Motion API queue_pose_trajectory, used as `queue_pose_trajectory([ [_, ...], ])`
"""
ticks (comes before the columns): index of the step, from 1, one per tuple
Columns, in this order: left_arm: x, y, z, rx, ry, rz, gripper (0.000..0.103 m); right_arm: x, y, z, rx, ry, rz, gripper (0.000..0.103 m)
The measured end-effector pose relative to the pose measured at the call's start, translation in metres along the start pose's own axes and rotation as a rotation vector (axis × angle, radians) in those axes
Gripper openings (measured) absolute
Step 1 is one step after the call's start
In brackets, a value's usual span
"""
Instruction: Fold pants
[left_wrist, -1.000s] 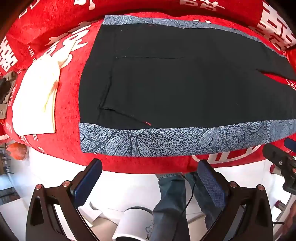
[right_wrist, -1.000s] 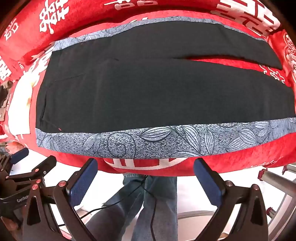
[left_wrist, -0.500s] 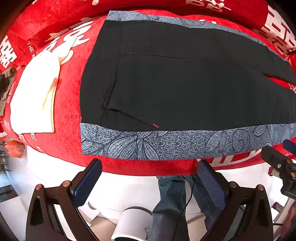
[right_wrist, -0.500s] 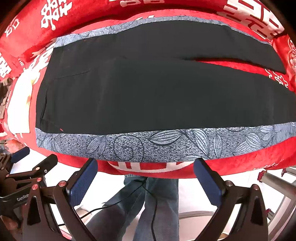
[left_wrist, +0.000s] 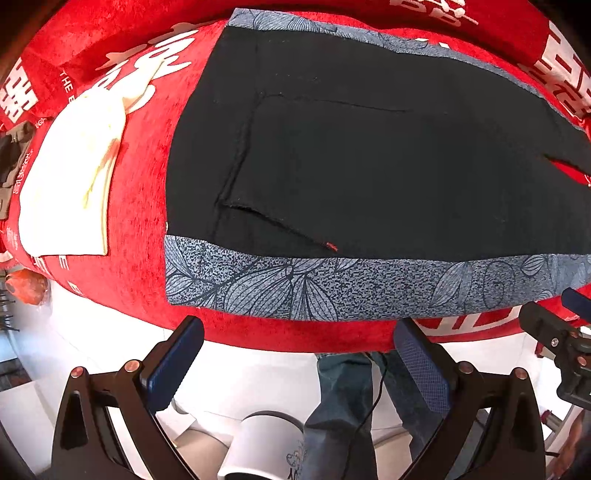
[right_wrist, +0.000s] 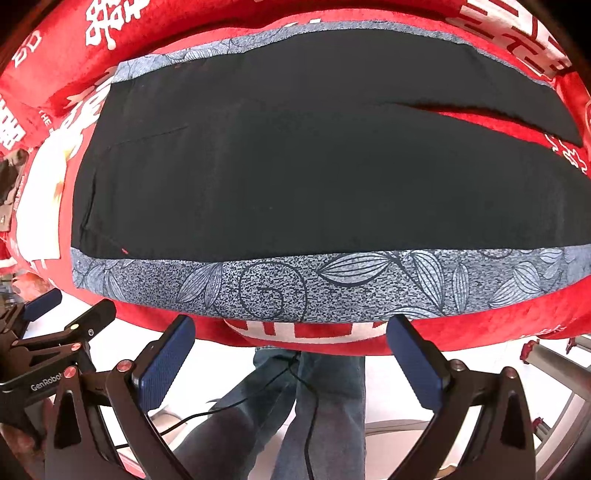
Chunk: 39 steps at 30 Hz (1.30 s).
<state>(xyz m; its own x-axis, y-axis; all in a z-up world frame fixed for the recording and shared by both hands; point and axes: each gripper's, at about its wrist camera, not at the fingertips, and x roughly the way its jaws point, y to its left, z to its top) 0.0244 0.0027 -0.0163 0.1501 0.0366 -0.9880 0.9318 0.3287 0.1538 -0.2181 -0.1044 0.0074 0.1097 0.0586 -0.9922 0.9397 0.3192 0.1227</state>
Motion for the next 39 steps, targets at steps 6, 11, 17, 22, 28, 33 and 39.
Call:
queue_pose_trajectory([
  [6,0.007,-0.004,0.001,-0.014,0.004,-0.065,0.103,0.002,0.001,0.000,0.001,0.000,0.003,0.103],
  [11,0.007,0.005,0.000,-0.049,-0.039,-0.084,0.103,0.005,0.000,-0.001,0.008,-0.006,0.056,0.103],
  [17,0.013,0.030,-0.007,-0.151,-0.078,-0.203,0.103,0.013,-0.005,-0.004,0.073,0.005,0.351,0.103],
  [22,0.019,0.050,-0.010,-0.244,-0.090,-0.405,0.103,0.052,-0.010,-0.015,0.193,0.067,0.587,0.084],
  [28,0.033,0.056,-0.019,-0.292,-0.062,-0.494,0.103,0.097,-0.019,-0.019,0.385,0.064,0.767,0.063],
  [33,0.043,0.062,-0.026,-0.368,-0.031,-0.573,0.103,0.096,-0.014,-0.002,0.440,0.031,0.861,0.013],
  [39,0.046,0.068,-0.011,-0.500,-0.048,-0.703,0.103,0.059,-0.005,0.002,0.362,0.005,0.931,0.013],
])
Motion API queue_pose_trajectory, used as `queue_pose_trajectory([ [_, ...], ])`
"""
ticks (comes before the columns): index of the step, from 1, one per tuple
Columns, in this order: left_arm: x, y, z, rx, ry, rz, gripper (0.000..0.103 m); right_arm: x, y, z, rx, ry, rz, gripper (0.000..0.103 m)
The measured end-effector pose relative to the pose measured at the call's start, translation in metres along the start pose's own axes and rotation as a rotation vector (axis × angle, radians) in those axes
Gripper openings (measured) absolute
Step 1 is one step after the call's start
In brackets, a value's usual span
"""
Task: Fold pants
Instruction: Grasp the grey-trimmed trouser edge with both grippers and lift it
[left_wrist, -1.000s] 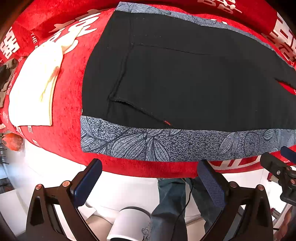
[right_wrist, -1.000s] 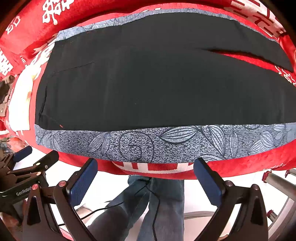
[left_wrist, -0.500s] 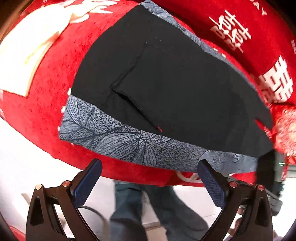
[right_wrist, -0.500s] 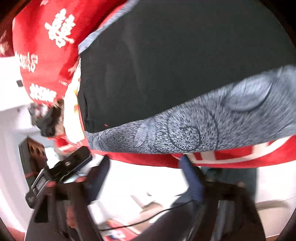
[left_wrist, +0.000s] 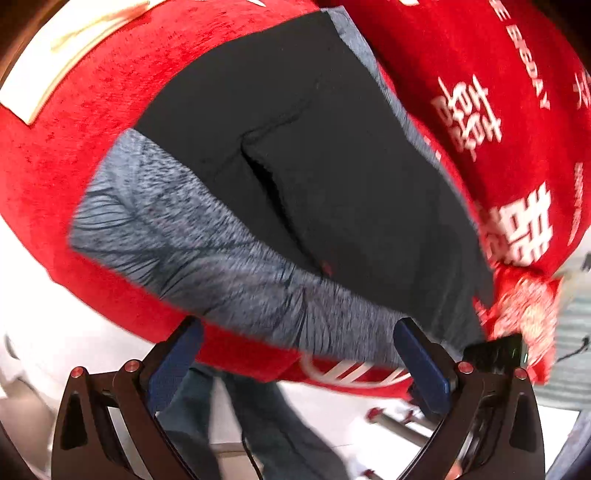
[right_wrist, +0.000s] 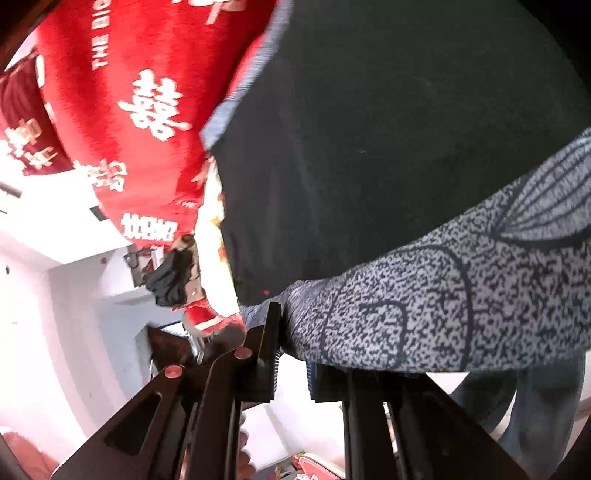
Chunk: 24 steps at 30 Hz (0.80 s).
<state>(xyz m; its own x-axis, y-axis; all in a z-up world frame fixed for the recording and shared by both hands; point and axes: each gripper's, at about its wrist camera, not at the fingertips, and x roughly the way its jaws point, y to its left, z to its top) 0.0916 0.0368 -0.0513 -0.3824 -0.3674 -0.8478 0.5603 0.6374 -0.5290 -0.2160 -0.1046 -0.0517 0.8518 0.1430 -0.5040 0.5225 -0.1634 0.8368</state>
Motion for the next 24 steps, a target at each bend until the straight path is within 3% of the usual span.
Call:
queue_pose_trajectory([
  [1,0.000,0.000,0.002,-0.013,-0.008,-0.010,0.103,-0.002,0.004,0.002,-0.008,0.004,0.005,0.013],
  [2,0.002,0.000,0.006,-0.023,-0.020,-0.020,0.096,-0.003,0.006,0.003,-0.015,0.008,0.009,0.013],
  [3,0.003,-0.001,0.010,-0.030,-0.034,-0.025,0.086,-0.004,0.008,0.005,-0.021,0.015,0.013,0.013],
  [4,0.005,-0.002,0.014,-0.028,-0.036,-0.040,0.064,-0.005,0.007,0.006,-0.028,0.022,0.014,0.013],
  [5,0.008,-0.004,0.019,-0.015,-0.026,-0.046,0.051,-0.007,0.003,0.005,-0.035,0.032,0.015,0.015],
  [6,0.009,-0.008,0.020,-0.003,-0.023,-0.039,0.048,-0.007,-0.002,0.005,-0.036,0.044,0.011,0.017],
  [9,0.010,-0.020,0.022,0.074,-0.017,-0.015,0.045,-0.011,-0.022,0.008,-0.012,0.050,-0.032,0.027],
  [12,0.010,-0.023,0.020,0.106,-0.002,0.006,0.045,-0.035,-0.052,0.005,0.030,-0.005,-0.081,0.037],
  [16,0.012,-0.022,0.019,0.112,0.025,0.021,0.045,-0.062,-0.078,0.002,0.086,-0.091,-0.066,0.037],
  [19,0.015,-0.024,0.019,0.140,0.037,0.049,0.045,-0.076,-0.096,0.003,0.174,-0.162,0.014,0.037],
  [20,0.015,-0.025,0.019,0.149,0.036,0.062,0.038,-0.079,-0.103,0.004,0.206,-0.184,0.054,0.035],
  [22,0.013,-0.029,0.021,0.153,0.029,0.073,0.030,-0.087,-0.110,0.005,0.279,-0.234,0.104,0.006],
  [24,0.006,-0.031,0.023,0.139,0.015,0.075,0.030,-0.092,-0.098,0.009,0.261,-0.231,0.063,0.007],
])
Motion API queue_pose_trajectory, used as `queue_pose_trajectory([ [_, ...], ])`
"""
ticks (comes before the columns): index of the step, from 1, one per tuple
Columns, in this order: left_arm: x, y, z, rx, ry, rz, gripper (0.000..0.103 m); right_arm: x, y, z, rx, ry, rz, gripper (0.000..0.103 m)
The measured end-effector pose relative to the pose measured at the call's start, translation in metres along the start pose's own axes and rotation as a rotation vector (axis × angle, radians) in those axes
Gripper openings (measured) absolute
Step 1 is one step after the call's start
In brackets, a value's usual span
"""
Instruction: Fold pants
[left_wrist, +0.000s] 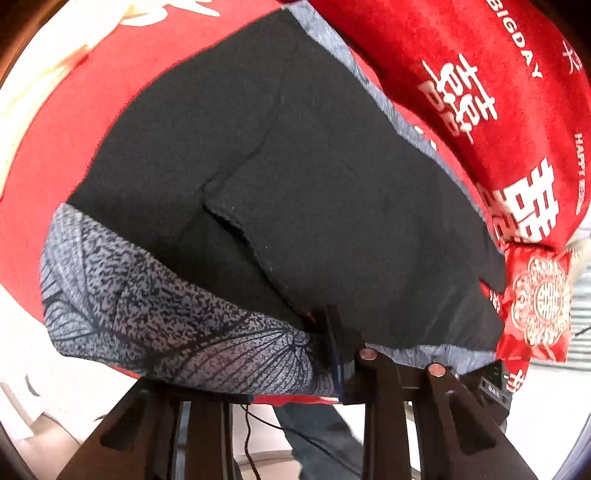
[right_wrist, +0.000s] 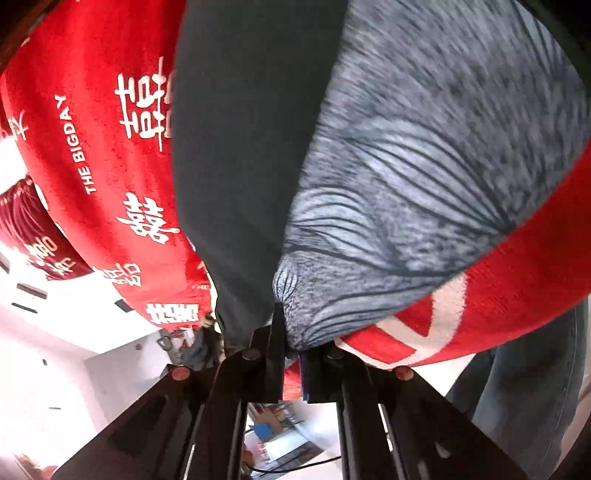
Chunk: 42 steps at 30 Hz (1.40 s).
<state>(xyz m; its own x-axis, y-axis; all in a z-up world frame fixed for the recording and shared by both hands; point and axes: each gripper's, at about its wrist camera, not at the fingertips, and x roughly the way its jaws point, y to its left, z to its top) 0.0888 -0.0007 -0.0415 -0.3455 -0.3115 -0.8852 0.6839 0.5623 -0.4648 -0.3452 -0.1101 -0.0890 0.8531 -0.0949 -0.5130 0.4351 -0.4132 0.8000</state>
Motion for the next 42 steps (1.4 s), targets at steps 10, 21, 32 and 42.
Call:
queue_pose_trajectory([
  [10,-0.058,-0.077,0.065,-0.003,-0.152,0.004,0.030,-0.016,0.178,0.057,-0.431,0.166,-0.136,0.007],
  [21,0.045,-0.104,0.217,0.062,-0.166,0.107,0.031,0.103,0.232,0.226,-0.516,0.320,-0.328,0.011],
  [32,0.030,-0.110,0.210,0.113,-0.145,0.194,0.058,0.129,0.235,0.245,-0.561,0.359,-0.338,0.078],
  [42,0.038,-0.117,0.205,0.158,-0.190,0.352,0.061,0.147,0.271,0.187,-0.821,0.364,-0.474,0.059],
])
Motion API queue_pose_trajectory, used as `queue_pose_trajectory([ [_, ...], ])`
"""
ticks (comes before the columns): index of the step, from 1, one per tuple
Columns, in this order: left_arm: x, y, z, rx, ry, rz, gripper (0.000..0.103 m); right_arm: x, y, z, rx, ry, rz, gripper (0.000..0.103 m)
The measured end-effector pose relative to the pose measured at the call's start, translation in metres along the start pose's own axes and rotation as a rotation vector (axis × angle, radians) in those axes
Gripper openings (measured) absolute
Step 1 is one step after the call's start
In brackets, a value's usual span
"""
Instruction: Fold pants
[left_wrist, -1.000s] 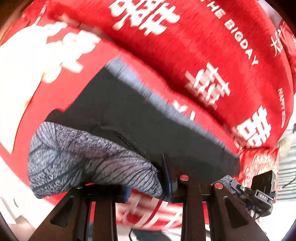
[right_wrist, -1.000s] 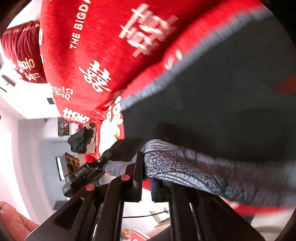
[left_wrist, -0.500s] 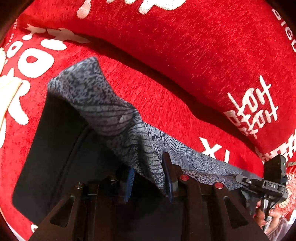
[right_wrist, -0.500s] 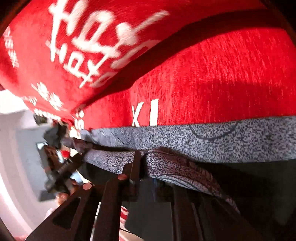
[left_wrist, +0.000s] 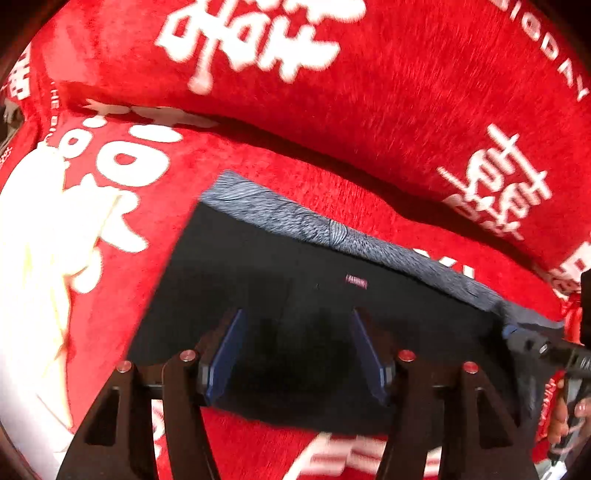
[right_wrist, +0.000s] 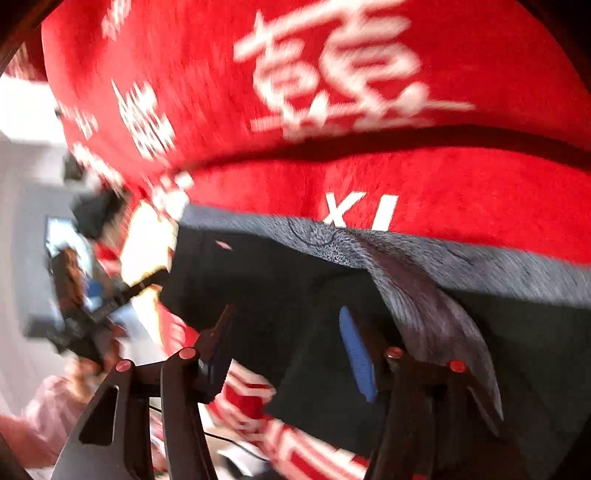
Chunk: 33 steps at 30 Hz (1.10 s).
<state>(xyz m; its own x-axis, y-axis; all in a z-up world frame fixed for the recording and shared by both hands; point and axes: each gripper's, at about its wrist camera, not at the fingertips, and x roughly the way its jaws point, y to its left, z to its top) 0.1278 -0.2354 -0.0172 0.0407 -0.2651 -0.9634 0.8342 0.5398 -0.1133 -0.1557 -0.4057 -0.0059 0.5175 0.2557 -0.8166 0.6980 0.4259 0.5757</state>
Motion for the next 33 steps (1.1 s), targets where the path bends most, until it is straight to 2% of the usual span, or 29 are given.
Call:
queue_pose_trajectory([
  [3,0.035,-0.008,0.005,0.026,0.001,0.103,0.061,0.037,-0.003,0.021,-0.047,0.027,-0.104,0.058],
  [5,0.043,-0.006,0.004,0.047,-0.030,0.154,0.061,0.044,-0.012,0.033,-0.019,0.022,-0.116,0.054],
  [8,0.036,-0.005,0.001,0.063,-0.005,0.171,0.061,0.017,-0.035,0.041,0.118,-0.077,-0.048,0.056],
  [10,0.025,-0.007,-0.008,0.072,0.019,0.179,0.061,-0.009,-0.045,0.035,0.168,-0.142,-0.036,0.061],
  [12,0.011,-0.014,-0.021,0.092,0.038,0.178,0.061,-0.033,-0.055,0.022,0.197,-0.169,-0.031,0.062],
  [16,-0.008,-0.047,-0.053,0.141,0.079,0.149,0.061,-0.068,-0.069,-0.026,0.216,-0.158,-0.022,0.063],
  [22,-0.014,-0.113,-0.098,0.237,0.153,0.049,0.061,-0.098,-0.081,-0.100,0.251,-0.157,-0.106,0.066],
  [29,-0.018,-0.181,-0.131,0.378,0.157,-0.047,0.061,-0.124,-0.101,-0.188,0.400,-0.190,-0.182,0.066],
  [33,-0.018,-0.203,-0.140,0.405,0.149,-0.086,0.061,-0.144,-0.111,-0.255,0.490,-0.230,-0.244,0.066],
])
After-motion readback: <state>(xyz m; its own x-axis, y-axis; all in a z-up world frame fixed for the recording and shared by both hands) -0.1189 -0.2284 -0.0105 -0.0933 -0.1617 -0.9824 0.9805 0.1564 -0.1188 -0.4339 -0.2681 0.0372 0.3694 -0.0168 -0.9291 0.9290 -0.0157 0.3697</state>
